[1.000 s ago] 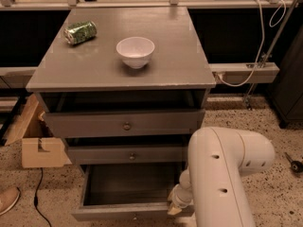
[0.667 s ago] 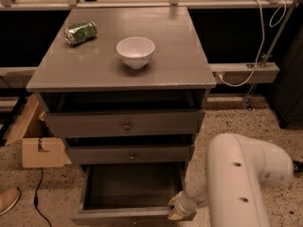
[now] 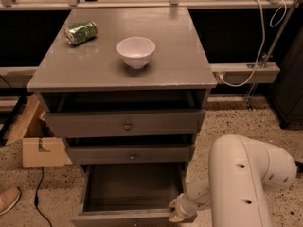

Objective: Open bottom drawer

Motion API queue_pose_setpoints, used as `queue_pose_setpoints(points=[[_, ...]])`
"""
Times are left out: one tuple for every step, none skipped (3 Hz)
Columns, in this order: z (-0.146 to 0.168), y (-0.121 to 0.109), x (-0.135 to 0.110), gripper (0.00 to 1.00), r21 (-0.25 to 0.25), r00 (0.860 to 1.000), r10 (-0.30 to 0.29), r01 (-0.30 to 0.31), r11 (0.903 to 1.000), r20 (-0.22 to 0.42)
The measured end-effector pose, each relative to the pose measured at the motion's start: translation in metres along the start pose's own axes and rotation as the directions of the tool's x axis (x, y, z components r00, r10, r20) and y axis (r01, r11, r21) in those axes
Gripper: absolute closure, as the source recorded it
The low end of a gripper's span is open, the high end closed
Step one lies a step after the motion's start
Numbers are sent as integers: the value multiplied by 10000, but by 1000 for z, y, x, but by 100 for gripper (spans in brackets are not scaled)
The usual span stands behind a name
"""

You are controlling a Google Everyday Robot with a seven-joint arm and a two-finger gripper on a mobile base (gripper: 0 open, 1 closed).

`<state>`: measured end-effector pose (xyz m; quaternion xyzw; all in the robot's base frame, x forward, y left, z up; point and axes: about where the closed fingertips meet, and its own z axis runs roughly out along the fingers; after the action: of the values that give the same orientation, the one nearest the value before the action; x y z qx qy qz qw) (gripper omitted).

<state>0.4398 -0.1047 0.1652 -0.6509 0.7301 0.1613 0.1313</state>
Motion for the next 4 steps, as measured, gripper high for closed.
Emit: queue_pose_setpoints(points=[[-1, -1, -1, 51, -16, 10000, -43, 43, 10000, 31], [-3, -4, -7, 28, -85, 9996, -228, 230, 9997, 169], [-32, -7, -22, 5, 67, 9975, -559, 556, 9984, 427], [-104, -11, -59, 0, 585, 9901, -1307, 1276, 9901, 518]])
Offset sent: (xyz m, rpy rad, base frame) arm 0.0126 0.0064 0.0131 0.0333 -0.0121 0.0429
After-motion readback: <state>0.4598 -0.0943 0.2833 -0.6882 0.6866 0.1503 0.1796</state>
